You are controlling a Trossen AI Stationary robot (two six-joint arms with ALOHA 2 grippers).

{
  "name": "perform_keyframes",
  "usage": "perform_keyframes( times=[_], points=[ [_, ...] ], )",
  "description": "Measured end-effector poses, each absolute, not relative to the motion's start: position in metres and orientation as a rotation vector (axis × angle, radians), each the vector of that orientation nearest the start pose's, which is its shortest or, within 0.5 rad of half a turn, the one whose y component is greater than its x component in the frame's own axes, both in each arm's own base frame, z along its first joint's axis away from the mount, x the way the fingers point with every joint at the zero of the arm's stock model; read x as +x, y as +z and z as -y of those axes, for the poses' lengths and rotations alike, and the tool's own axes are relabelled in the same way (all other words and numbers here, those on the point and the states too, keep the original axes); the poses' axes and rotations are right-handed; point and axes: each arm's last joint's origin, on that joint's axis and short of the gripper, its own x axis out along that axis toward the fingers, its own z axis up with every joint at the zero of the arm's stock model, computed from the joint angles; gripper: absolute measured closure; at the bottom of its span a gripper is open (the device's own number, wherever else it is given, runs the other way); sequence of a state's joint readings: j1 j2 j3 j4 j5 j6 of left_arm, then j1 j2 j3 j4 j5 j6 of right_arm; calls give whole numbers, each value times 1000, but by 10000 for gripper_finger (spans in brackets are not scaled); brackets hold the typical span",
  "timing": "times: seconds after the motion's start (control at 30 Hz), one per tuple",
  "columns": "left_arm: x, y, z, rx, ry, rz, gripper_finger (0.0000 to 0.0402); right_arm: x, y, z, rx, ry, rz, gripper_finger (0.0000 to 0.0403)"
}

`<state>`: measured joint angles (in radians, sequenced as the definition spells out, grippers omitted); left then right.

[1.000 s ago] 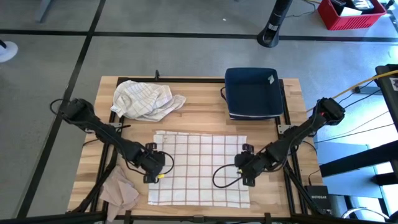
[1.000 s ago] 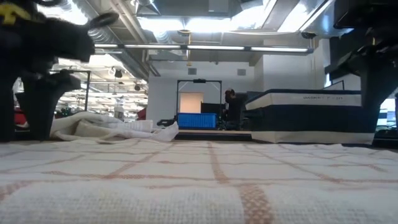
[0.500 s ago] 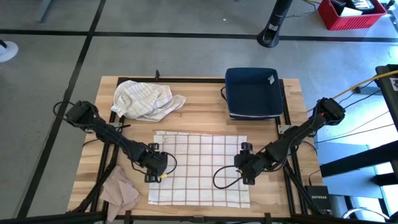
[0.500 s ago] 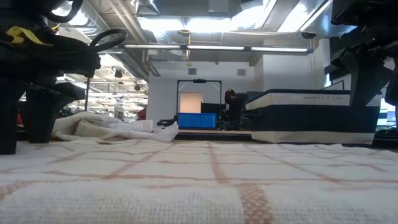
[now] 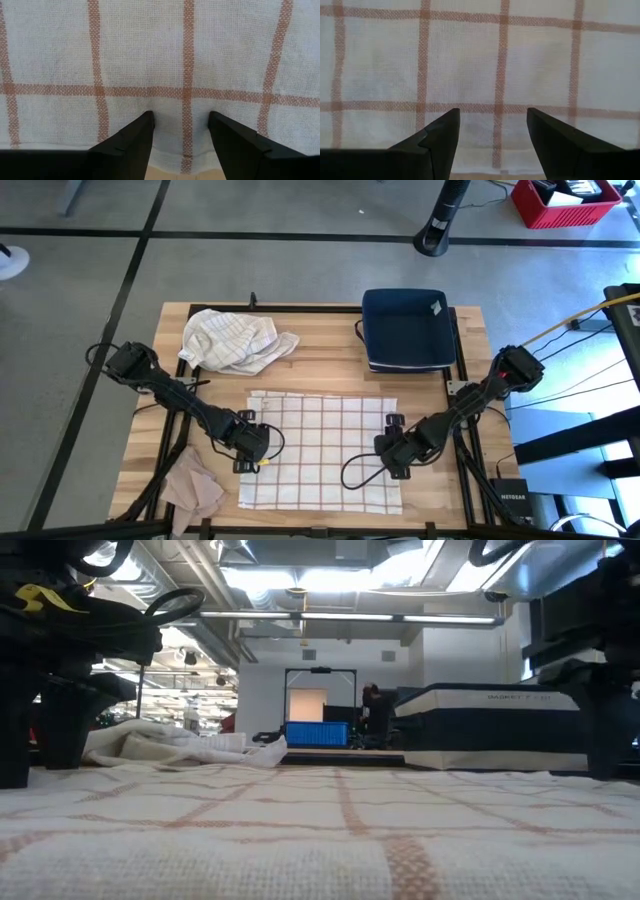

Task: Fold towel
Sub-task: Fold the white patterned towel

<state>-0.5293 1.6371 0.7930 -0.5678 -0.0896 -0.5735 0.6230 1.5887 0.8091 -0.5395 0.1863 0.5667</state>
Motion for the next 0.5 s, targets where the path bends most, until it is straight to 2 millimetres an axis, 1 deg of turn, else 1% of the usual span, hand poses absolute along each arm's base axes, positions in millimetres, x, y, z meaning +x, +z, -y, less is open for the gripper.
perform_keyframes(
  times=[0.17, 0.3, 0.4, 0.5],
  points=[
    [226, 128, 129, -41, 30, -1390, 215, 209, 129, -143, 34, 18, -1296, 168],
    [225, 128, 129, -38, 31, -1396, 215, 204, 119, -139, 37, 25, -1271, 171],
    [225, 128, 128, -35, 34, -1404, 222, 203, 117, -138, 30, 30, -1271, 189],
    [223, 128, 128, -31, 37, -1422, 250, 201, 116, -137, 22, 27, -1280, 226]
  ],
)
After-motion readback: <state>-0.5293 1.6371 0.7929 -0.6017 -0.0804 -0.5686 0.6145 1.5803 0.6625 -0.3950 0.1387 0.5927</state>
